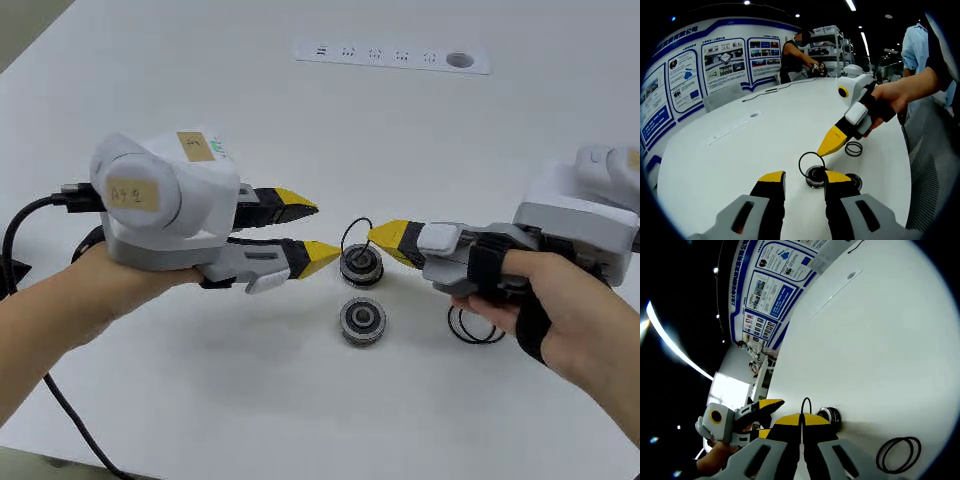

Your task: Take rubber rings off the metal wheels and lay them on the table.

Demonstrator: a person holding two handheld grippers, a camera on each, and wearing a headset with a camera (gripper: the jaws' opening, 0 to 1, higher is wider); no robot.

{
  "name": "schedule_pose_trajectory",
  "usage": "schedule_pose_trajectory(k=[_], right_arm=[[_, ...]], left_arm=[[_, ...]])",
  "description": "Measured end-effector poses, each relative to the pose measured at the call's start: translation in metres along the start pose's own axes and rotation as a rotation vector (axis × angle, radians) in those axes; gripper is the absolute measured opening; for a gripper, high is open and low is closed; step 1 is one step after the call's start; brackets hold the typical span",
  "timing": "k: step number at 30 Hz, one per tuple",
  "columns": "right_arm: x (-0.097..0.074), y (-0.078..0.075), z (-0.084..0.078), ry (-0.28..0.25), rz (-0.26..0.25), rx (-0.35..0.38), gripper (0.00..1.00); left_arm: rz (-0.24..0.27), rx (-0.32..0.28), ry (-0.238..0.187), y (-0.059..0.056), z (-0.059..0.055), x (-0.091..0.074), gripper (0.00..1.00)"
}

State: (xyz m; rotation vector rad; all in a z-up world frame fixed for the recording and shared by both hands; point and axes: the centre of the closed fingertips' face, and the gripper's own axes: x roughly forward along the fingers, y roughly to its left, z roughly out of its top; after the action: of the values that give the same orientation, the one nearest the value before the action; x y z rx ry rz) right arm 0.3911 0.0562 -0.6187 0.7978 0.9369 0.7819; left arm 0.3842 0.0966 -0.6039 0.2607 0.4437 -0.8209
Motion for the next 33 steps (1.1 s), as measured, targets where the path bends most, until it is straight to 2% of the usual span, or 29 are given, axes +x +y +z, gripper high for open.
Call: schedule_pose_trajectory(k=[8,18,33], right_arm=[[-0.020,-0.007,0.005,-0.030,-0.023,0.009,0.02],[-0.047,-0.021,0.005,-0.069,-0.066,0.027,0.02],[-0.077,-0.046,-0.003,-0.105,-0.132,0.054,0.02]], left_arm=[[0.013,-0.041,-0.040,-0.001,0.008,-0.008,0.36],[0.020,-0.058,-0.066,-0.004,0.014,-0.013,0.43],[0.017,-0.051,-0.075,-0.009,0.017,-0.018,0.45]])
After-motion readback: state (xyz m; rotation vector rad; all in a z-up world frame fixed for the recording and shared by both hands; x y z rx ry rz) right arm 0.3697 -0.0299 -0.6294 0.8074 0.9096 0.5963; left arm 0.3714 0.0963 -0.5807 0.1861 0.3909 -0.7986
